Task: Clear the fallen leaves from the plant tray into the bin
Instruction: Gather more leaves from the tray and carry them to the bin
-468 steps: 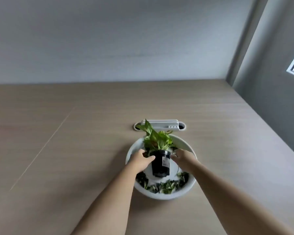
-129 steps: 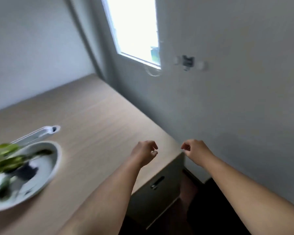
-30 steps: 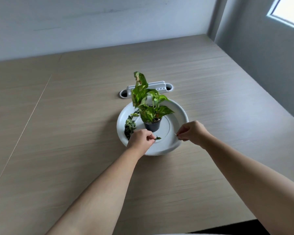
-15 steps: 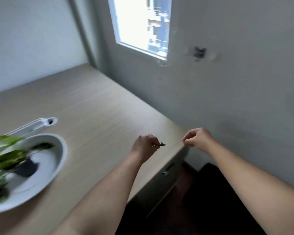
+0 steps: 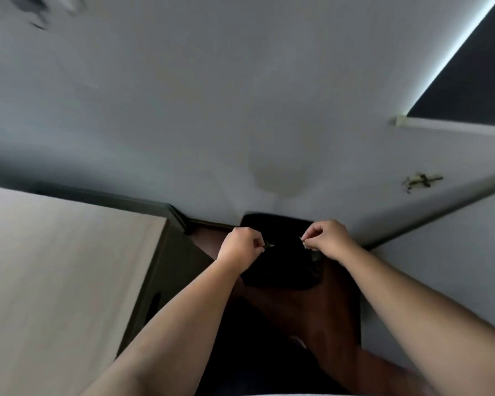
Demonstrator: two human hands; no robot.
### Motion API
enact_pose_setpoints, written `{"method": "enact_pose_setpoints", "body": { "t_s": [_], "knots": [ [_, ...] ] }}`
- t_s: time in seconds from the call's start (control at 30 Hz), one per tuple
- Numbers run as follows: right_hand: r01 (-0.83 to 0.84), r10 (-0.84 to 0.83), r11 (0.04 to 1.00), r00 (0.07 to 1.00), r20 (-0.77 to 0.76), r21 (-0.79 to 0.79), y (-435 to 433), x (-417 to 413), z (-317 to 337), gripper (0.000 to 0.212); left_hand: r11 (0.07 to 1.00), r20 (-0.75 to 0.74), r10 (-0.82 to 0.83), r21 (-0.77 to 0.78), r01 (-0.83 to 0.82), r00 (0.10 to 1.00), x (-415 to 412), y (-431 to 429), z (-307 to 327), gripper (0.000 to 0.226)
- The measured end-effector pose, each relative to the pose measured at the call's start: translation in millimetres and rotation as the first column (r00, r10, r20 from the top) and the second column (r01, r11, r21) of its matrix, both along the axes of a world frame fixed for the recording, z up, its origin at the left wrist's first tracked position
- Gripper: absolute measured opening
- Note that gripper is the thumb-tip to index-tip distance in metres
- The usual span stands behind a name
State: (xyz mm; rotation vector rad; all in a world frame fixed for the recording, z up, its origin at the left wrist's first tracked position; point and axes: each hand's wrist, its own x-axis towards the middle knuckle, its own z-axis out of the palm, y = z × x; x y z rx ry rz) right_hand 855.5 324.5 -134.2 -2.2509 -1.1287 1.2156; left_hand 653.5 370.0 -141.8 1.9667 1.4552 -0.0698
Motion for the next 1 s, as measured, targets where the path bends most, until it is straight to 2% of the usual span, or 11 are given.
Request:
{"method": "enact_pose_setpoints", "body": {
  "t_s": [0.17, 0.23, 0.33, 0.43, 0.6, 0.73, 0.9, 1.0],
  "knots": [
    [0.093, -0.092, 0.995, 0.995, 0.031, -0.033, 17.4, 17.2, -54.1, 0.026, 0.993, -0.056, -0.037, -0.112, 0.030, 0.998, 28.7, 38.2, -59.5, 0.012],
    [0.033, -0.029, 0.993, 0.999, 0.042, -0.114, 25.6, 21.9, -67.3, 0.023, 0.979, -0.098, -0.095, -0.187, 0.075, 0.991, 43.6, 51.4, -72.0, 0.029],
    [-0.025, 0.034, 0.972, 0.999, 0.034, -0.235, 31.5, 28.6, -79.9, 0.042, 0.938, -0.193, -0.268, -0.274, 0.210, 0.944, 57.4, 61.8, -82.8, 0.060],
    [-0.001, 0.012, 0.974, 0.999, 0.050, -0.226, 26.7, 28.3, -83.6, 0.042, 0.936, -0.215, -0.308, -0.243, 0.255, 0.927, 54.2, 64.9, -82.1, 0.062],
    [-0.023, 0.034, 0.980, 0.998, 0.053, -0.198, 28.3, 30.3, -55.2, 0.039, 0.968, -0.193, -0.228, -0.149, 0.201, 0.954, 40.8, 70.2, -53.2, 0.056],
    [-0.069, 0.074, 0.995, 0.995, 0.073, -0.077, 42.6, 26.9, -9.6, 0.034, 0.983, -0.200, -0.182, -0.053, 0.174, 0.963, 27.4, 67.0, -7.4, 0.050],
    [-0.262, 0.254, 0.961, 0.963, 0.091, 0.091, 65.1, -16.3, 48.7, 0.028, 0.992, -0.168, 0.003, 0.128, 0.018, 0.986, -20.9, 41.5, 62.6, 0.044],
    [-0.415, 0.401, 0.892, 0.910, 0.110, 0.181, 72.4, -70.5, 79.5, 0.027, 0.969, -0.166, 0.159, 0.217, -0.121, 0.973, -76.2, 12.5, 98.1, 0.041]
  ]
}}
